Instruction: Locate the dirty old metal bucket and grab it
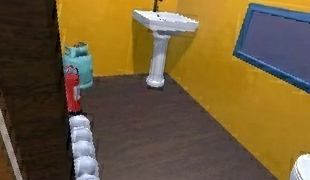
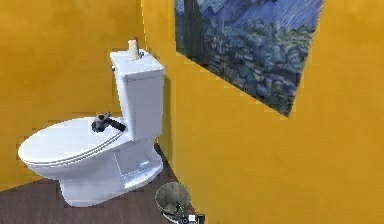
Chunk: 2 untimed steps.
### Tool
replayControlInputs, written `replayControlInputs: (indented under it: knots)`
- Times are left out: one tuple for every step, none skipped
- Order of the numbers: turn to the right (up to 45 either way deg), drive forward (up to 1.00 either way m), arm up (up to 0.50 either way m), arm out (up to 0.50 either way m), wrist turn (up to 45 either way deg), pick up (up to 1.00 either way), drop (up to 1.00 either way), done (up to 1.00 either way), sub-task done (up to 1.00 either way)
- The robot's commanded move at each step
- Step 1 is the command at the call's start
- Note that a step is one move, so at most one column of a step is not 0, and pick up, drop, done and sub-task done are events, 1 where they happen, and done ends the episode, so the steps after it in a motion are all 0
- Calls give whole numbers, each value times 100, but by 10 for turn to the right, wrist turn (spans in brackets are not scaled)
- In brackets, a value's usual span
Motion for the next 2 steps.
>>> replayControlInputs:
  knots:
    - [0,0,10,0,0,0,0,0,0]
    - [0,0,0,0,0,0,0,100,0]
